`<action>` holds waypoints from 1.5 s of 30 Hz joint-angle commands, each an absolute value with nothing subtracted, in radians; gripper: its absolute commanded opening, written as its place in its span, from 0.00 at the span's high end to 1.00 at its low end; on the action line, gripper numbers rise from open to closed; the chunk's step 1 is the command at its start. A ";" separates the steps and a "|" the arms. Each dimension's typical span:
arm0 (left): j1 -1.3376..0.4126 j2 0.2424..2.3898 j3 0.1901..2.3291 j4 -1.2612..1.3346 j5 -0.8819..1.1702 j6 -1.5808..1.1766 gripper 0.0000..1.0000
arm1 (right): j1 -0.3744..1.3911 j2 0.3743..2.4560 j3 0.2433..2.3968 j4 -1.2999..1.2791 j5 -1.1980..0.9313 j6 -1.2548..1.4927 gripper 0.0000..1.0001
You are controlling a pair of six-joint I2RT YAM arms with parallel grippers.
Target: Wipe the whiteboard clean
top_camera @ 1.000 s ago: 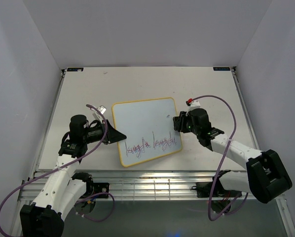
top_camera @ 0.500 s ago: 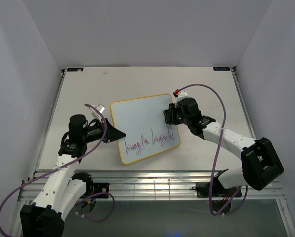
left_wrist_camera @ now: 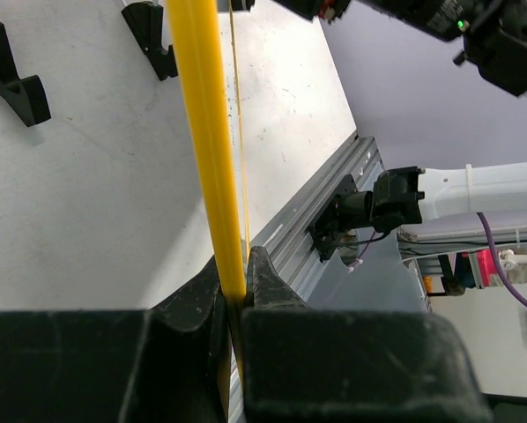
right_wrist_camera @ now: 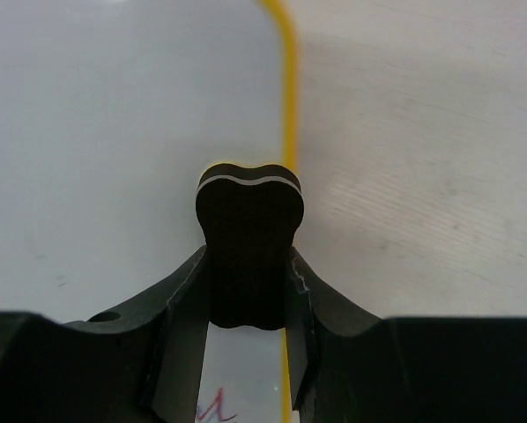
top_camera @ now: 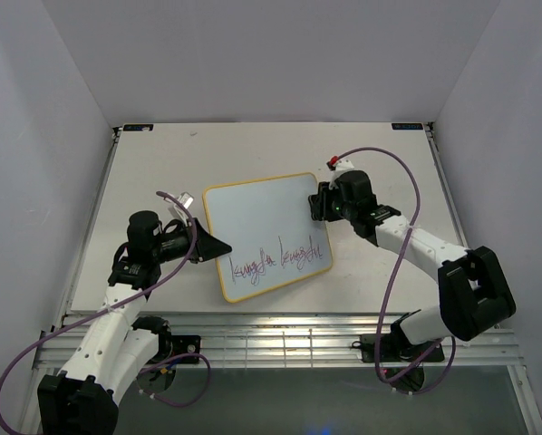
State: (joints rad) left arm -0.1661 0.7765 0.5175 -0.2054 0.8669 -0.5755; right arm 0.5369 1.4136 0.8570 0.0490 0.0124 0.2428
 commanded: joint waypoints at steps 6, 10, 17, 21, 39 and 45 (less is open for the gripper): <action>-0.195 0.742 0.525 -0.127 1.049 -0.505 1.00 | 0.437 1.476 0.903 -0.023 -0.009 0.198 0.75; -0.195 0.742 0.523 -0.129 1.037 -0.509 1.00 | 0.531 1.436 0.878 0.061 -0.083 0.203 0.76; -0.195 0.744 0.522 -0.129 1.025 -0.512 1.00 | 0.823 1.396 0.766 0.333 -0.051 0.218 0.82; -0.193 0.746 0.522 -0.130 1.023 -0.514 1.00 | 1.018 1.420 0.768 0.426 -0.008 0.258 0.81; -0.193 0.736 0.526 -0.150 0.983 -0.511 1.00 | 0.757 1.226 0.457 0.336 0.219 0.365 0.81; -0.193 0.732 0.525 -0.150 0.974 -0.514 1.00 | 0.703 1.184 0.394 0.354 0.123 0.336 0.82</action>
State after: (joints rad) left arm -0.1734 0.7723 0.5014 -0.2325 0.8608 -0.5785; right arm 0.7040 1.1740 0.4206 0.4370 0.1532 0.3656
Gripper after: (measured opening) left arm 0.147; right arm 0.394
